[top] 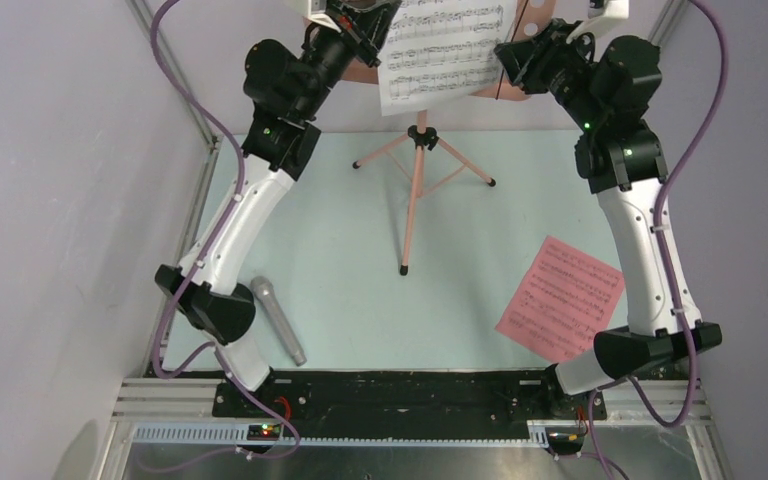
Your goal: Set up the instrument practice props
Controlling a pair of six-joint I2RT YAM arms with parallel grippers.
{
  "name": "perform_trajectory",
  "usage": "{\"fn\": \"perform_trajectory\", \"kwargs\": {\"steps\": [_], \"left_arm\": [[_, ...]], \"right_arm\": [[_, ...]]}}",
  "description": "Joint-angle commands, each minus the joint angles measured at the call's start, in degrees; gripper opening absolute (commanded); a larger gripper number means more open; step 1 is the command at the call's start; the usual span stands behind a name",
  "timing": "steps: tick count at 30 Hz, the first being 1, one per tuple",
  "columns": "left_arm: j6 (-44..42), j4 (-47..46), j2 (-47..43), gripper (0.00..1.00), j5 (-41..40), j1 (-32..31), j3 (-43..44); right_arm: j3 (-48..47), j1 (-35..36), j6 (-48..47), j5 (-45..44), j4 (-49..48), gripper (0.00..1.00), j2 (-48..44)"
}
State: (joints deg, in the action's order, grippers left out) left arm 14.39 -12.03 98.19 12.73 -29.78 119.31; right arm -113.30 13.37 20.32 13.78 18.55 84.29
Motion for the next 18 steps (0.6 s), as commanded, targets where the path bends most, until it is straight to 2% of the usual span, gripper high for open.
{"fn": "perform_trajectory", "kwargs": {"steps": [1, 4, 7, 9, 14, 18], "left_arm": [[-4.23, -0.36, 1.86, 0.00, 0.47, -0.19, 4.69], [-5.25, -0.36, 3.07, 0.00, 0.92, -0.19, 6.63], [-7.27, -0.64, 4.42, 0.00, 1.37, -0.19, 7.80], [-8.46, -0.82, 5.33, 0.00, 0.86, -0.27, 8.93], [-9.29, -1.19, 6.93, 0.00, 0.46, -0.30, 11.52], [-9.21, -1.72, 8.24, 0.00, 1.09, -0.48, 12.60]], "right_arm": [[-3.30, 0.93, -2.62, -2.68, -3.29, 0.32, 1.65], [-3.38, 1.04, -3.29, -3.86, -4.10, 0.27, 2.00], [-1.70, 1.04, -3.68, -3.97, -5.61, 0.18, 1.35], [-0.33, 1.09, -3.76, -3.61, -7.27, 0.17, 0.60], [1.71, 1.08, -4.18, -3.97, -10.34, 0.23, -1.27], [1.75, 1.02, -4.13, -4.13, -11.58, 0.25, -1.46]]}}
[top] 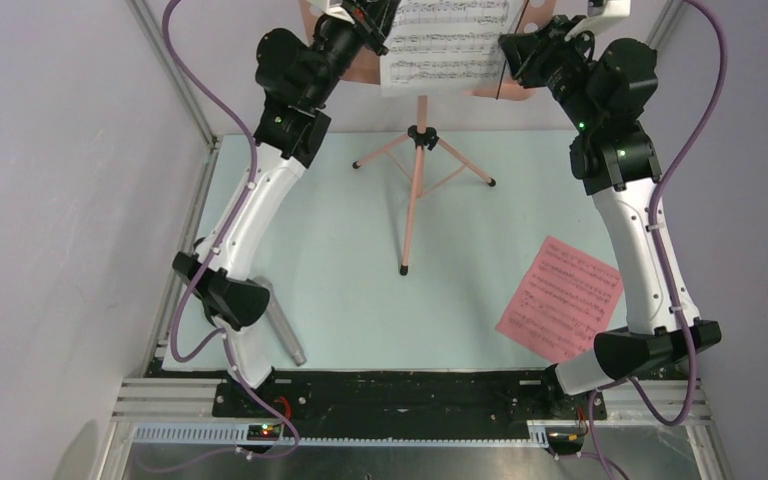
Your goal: Set up the instrument practice props
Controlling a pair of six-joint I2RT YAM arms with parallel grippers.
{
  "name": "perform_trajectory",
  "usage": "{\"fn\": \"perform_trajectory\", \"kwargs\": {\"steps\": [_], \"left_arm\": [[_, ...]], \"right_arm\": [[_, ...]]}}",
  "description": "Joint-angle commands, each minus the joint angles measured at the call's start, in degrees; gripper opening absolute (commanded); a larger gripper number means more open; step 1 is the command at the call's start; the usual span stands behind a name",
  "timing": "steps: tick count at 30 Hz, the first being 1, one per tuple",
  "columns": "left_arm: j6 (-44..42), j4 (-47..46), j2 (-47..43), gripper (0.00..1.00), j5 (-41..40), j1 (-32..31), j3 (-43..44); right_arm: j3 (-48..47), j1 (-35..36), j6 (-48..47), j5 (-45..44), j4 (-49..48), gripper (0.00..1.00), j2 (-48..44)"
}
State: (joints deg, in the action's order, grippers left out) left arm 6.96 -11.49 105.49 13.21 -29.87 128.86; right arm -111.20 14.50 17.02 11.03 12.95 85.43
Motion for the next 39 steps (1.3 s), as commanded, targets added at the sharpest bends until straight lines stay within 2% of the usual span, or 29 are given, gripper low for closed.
{"fn": "perform_trajectory", "kwargs": {"steps": [1, 5, 9, 15, 20, 26, 39], "left_arm": [[-1.78, -2.59, 1.07, 0.00, 0.75, -0.47, 3.14], [-2.07, -3.59, 1.79, 0.00, 0.79, -0.85, 3.39], [-1.95, -4.79, 2.26, 0.00, -1.18, -1.58, 3.55], [-4.87, -6.08, 4.82, 0.00, -0.70, -2.64, 6.49], [-6.54, -6.17, 6.27, 0.00, 0.11, -2.74, 7.95], [-5.08, -6.41, 6.98, 0.00, -3.36, -2.97, 8.72], [-2.21, -6.40, 7.88, 0.00, -3.47, -3.27, 9.07]], "right_arm": [[-0.34, -0.15, -0.75, -1.30, -6.40, 0.24, -2.58], [-0.31, -0.22, -0.80, -0.60, -7.23, 0.17, -2.29], [-0.28, -0.35, -1.11, 0.27, -6.83, 0.00, -2.19], [3.47, -1.23, -1.22, 1.13, -9.92, 0.00, -4.13], [7.45, -2.23, -1.00, 5.49, -15.35, 0.00, -5.86], [13.31, -2.88, 0.60, 4.93, -22.65, 0.00, -8.83], [17.29, -2.65, -1.26, 5.75, -28.73, 0.00, -10.44]]}}
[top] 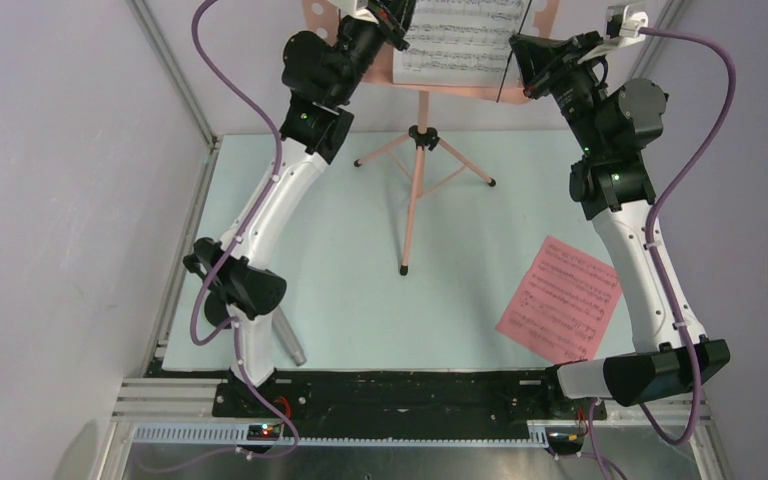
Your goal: Set up the instrument practice props
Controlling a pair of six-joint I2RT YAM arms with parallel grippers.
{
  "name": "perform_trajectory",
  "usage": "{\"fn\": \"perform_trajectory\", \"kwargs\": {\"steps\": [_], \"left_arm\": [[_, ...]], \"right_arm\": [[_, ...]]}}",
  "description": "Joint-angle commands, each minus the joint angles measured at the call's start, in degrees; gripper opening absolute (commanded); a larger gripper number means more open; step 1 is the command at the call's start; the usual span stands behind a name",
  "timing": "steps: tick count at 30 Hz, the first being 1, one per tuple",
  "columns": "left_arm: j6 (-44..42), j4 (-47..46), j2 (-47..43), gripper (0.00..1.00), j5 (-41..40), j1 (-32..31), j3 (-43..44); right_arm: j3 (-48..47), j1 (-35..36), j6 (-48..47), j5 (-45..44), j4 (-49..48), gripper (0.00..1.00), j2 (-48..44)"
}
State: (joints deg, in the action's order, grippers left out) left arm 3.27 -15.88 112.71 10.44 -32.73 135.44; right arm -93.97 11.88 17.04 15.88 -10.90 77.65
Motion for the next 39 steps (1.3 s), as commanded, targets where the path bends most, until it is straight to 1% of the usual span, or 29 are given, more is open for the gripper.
{"fn": "perform_trajectory", "kwargs": {"steps": [1, 6, 9, 13, 17, 20, 30, 34, 39], "left_arm": [[1.79, -2.02, 0.80, 0.00, -0.64, -0.40, 2.65], [2.18, -2.70, 1.45, 0.00, 0.72, -0.82, 3.24], [3.20, -5.25, 2.60, 0.00, 1.25, -1.68, 4.17], [1.06, -6.50, 3.83, 0.00, -0.47, -3.46, 5.93], [1.62, -8.23, 4.40, 0.00, -2.64, -4.00, 6.67], [1.14, -9.01, 5.10, 0.00, -1.95, -4.30, 7.37], [-2.85, -8.62, 3.53, 0.00, 0.37, -4.69, 3.27], [-4.97, -7.99, 2.66, 0.00, -0.03, -4.64, 1.60], [-6.28, -7.69, 2.69, 0.00, -0.42, -4.67, 1.76]], "right_arm": [[-0.36, 0.07, -1.45, 1.08, -4.82, 0.00, -2.39], [-1.10, 0.58, -1.87, 1.65, -3.78, 0.00, -1.68], [-0.88, 1.29, -2.01, 1.49, -3.85, 0.00, -1.45], [-0.58, 2.15, -2.20, 1.09, -3.87, 0.00, -1.40], [-0.10, 2.43, -2.22, 0.52, -4.15, 0.00, -1.68], [0.06, 2.55, -2.18, 0.35, -4.13, 0.00, -1.69], [-0.02, 3.96, -4.47, -0.97, -2.50, 0.00, -1.16], [0.23, 4.03, -4.51, -1.22, -2.46, 0.00, -1.14], [0.04, 4.01, -4.47, -1.35, -2.35, 0.00, -0.65]]}}
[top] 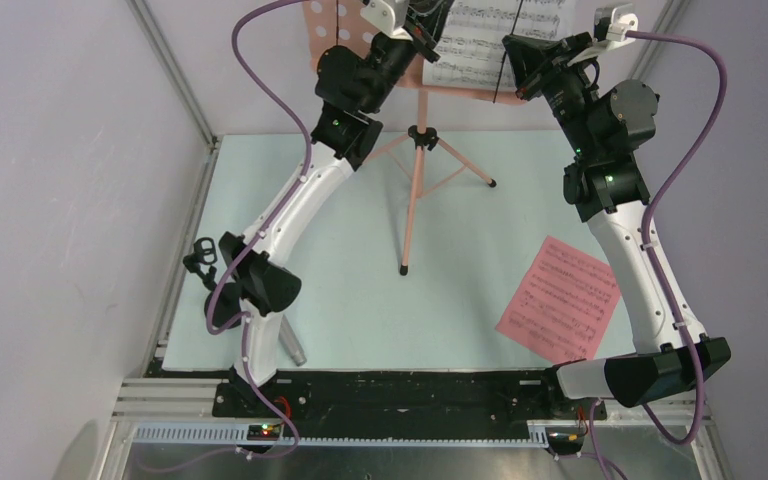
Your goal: Set up the instrument practice props
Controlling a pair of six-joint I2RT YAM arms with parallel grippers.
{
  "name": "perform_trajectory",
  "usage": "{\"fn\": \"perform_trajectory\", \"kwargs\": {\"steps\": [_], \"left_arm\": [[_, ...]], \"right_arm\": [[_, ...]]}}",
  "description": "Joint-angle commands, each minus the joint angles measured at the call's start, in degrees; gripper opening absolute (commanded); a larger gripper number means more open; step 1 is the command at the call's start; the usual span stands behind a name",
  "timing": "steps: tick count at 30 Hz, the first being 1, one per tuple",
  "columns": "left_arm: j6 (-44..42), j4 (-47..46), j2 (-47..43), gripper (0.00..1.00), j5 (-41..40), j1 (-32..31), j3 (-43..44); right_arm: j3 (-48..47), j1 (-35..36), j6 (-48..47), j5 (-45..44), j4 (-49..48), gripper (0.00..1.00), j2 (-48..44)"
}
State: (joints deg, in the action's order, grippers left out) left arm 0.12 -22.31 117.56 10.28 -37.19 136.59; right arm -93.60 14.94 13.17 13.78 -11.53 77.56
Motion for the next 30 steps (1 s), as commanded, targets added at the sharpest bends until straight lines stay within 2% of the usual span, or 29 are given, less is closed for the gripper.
{"fn": "perform_trajectory", "kwargs": {"steps": [1, 25, 30], "left_arm": [[-3.34, -1.30, -2.16, 0.00, -0.35, -0.19, 0.65], [-5.89, -1.33, -0.98, 0.00, -1.13, -0.80, 3.98], [-5.87, -1.31, -0.84, 0.00, -0.64, -0.92, 3.88]], "right_arm": [[-0.43, 0.96, -0.60, 0.68, -1.45, 0.00, -0.43], [-2.70, 1.95, -0.84, 0.15, 0.17, 0.00, 1.50], [-4.79, 2.16, -0.66, -0.92, 3.44, 0.01, 2.30]]}}
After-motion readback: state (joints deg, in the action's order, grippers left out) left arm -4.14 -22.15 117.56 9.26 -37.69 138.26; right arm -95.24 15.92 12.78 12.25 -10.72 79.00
